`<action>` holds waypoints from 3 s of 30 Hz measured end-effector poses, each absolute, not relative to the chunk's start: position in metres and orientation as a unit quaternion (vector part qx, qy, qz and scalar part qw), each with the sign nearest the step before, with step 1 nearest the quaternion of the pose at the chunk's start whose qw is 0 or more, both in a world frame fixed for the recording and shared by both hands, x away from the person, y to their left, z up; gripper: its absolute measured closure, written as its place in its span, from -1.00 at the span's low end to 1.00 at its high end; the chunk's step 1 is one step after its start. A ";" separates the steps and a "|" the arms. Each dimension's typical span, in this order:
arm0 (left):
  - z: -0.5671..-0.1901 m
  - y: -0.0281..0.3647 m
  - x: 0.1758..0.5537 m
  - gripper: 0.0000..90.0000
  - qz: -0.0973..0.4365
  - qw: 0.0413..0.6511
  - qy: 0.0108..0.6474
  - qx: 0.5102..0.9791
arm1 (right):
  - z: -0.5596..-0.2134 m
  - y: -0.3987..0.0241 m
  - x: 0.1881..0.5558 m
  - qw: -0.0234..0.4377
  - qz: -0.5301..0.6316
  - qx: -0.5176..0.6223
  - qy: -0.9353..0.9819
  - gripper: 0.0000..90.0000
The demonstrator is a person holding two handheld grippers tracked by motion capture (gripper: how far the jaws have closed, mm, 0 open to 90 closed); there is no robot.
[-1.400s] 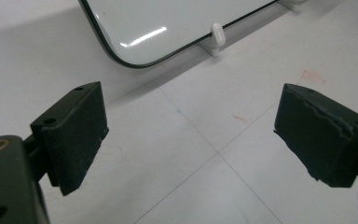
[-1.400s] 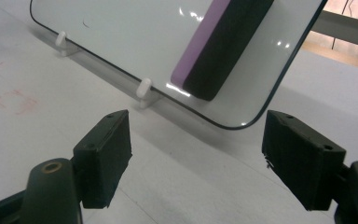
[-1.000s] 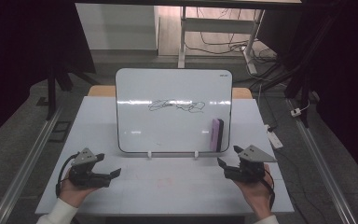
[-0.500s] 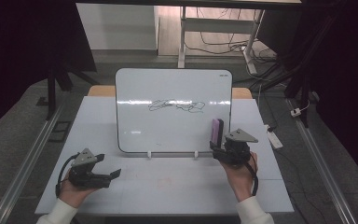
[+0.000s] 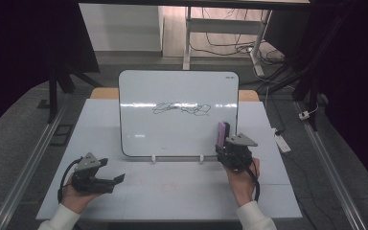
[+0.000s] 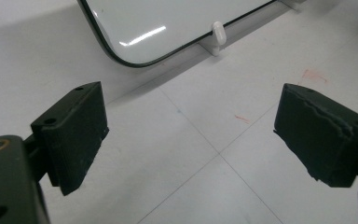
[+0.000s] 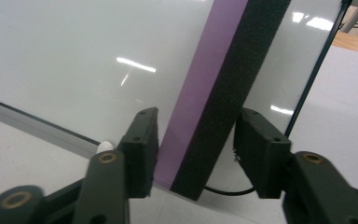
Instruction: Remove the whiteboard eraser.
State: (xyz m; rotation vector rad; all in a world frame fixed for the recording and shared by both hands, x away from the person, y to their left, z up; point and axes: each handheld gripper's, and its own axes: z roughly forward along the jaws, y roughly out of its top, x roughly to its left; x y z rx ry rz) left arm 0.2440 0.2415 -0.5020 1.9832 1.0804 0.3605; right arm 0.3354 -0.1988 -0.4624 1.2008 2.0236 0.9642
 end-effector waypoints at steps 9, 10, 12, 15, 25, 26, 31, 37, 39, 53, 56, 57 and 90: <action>-0.503 0.241 0.244 -0.77 0.144 0.412 0.430 0.790 | -0.461 -0.196 0.333 0.307 0.359 0.466 0.748 0.38; -0.503 0.241 0.244 -0.77 0.144 0.412 0.430 0.790 | -0.461 -0.197 0.333 0.307 0.359 0.466 0.748 0.39; -0.503 0.241 0.244 -0.77 0.144 0.411 0.430 0.791 | -0.461 -0.197 0.332 0.309 0.360 0.464 0.748 0.41; -0.504 0.241 0.245 -0.76 0.144 0.411 0.431 0.791 | -0.455 -0.199 0.327 0.317 0.374 0.455 0.744 0.42; -0.504 0.241 0.245 -0.77 0.144 0.412 0.435 0.788 | -0.443 -0.207 0.309 0.279 0.430 0.414 0.752 0.42; -0.504 0.241 0.245 -0.77 0.144 0.412 0.435 0.788 | -0.444 -0.207 0.308 0.277 0.434 0.410 0.753 0.42; -0.504 0.241 0.245 -0.77 0.144 0.412 0.438 0.786 | -0.446 -0.215 0.303 0.263 0.452 0.395 0.755 0.42; -0.503 0.241 0.246 -0.77 0.143 0.413 0.438 0.785 | -0.451 -0.218 0.291 0.247 0.480 0.355 0.764 0.42; -0.503 0.241 0.246 -0.77 0.143 0.414 0.439 0.785 | -0.452 -0.216 0.288 0.232 0.491 0.342 0.767 0.42; -0.499 0.236 0.245 -0.76 0.137 0.432 0.437 0.777 | -0.465 -0.184 0.274 0.190 0.522 0.288 0.780 0.42; -0.497 0.234 0.245 -0.76 0.134 0.441 0.436 0.773 | -0.466 -0.179 0.273 0.185 0.529 0.283 0.778 0.42; -0.495 0.232 0.245 -0.76 0.135 0.446 0.434 0.771 | -0.466 -0.176 0.273 0.182 0.535 0.281 0.776 0.42; -0.455 0.131 0.280 -0.74 0.080 0.491 0.364 0.788 | -0.478 -0.146 0.270 0.196 0.535 0.262 0.779 0.42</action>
